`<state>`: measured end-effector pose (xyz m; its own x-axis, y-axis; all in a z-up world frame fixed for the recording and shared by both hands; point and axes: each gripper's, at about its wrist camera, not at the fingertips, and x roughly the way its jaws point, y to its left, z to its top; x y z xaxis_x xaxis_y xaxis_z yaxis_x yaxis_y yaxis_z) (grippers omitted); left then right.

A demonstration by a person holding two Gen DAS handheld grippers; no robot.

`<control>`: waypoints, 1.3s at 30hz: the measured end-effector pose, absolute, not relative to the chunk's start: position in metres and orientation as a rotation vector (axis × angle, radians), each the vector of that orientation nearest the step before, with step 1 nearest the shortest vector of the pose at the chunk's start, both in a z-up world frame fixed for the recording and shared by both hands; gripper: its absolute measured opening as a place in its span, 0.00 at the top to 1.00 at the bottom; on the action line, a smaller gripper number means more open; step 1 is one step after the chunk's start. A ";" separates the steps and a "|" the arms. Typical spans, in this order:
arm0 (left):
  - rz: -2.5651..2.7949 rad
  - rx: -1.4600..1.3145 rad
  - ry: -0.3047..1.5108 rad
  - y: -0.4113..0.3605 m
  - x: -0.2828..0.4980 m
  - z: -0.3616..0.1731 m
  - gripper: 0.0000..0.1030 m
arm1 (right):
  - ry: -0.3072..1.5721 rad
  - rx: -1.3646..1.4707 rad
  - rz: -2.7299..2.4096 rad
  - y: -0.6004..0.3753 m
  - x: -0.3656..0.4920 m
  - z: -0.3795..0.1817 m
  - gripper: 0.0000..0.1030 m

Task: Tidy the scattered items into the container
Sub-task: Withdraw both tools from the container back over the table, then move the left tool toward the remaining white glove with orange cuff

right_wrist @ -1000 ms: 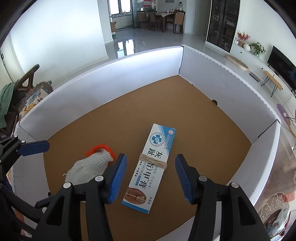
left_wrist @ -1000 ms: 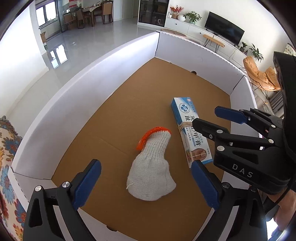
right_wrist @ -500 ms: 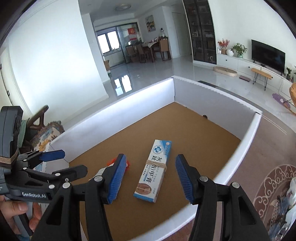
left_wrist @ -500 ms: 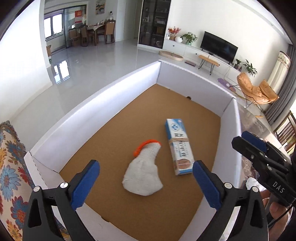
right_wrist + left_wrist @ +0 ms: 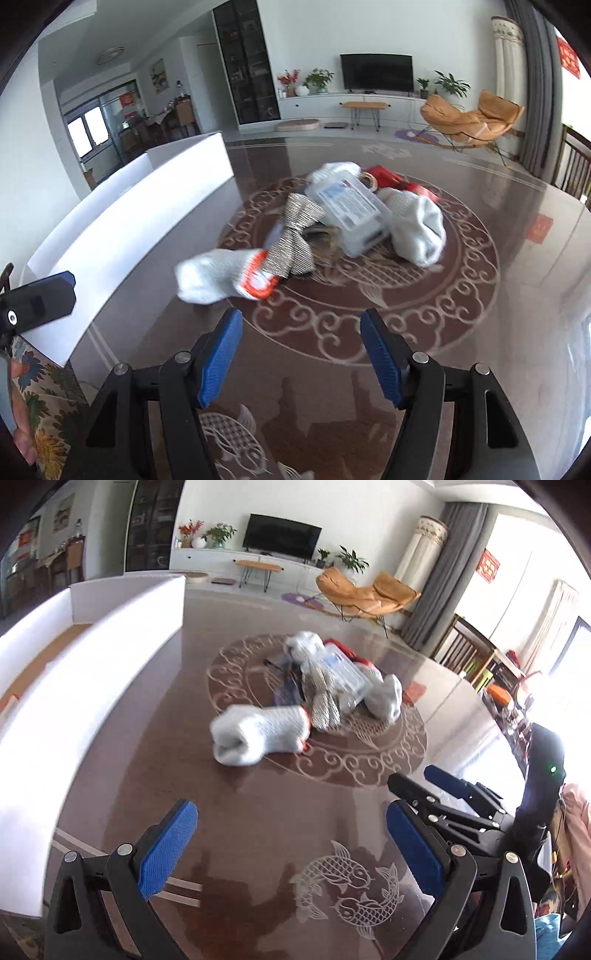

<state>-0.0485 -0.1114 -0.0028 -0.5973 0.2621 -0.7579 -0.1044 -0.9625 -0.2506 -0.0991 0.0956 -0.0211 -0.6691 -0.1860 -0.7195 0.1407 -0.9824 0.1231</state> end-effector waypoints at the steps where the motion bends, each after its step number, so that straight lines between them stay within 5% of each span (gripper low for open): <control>1: 2.613 -1.316 -0.231 -0.097 -0.050 -0.014 0.00 | -0.103 1.205 -2.742 0.112 -0.093 -0.027 0.35; 10: 2.646 -1.419 -0.109 -0.064 -0.064 -0.057 0.00 | -0.258 1.323 -2.869 0.194 -0.073 -0.044 0.35; 19: 2.678 -1.428 -0.007 -0.054 -0.064 -0.066 0.00 | -0.047 1.421 -2.907 0.180 -0.088 -0.048 0.33; 39: 2.684 -1.433 0.067 -0.045 -0.065 -0.068 0.00 | -0.063 1.419 -2.878 0.177 -0.093 -0.052 0.26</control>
<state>-0.0647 -0.0454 -0.0684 -0.5527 0.0660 -0.8308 -0.1074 -0.9942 -0.0075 -0.0934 0.1772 -0.0517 -0.6072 0.0437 -0.7933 -0.0784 -0.9969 0.0051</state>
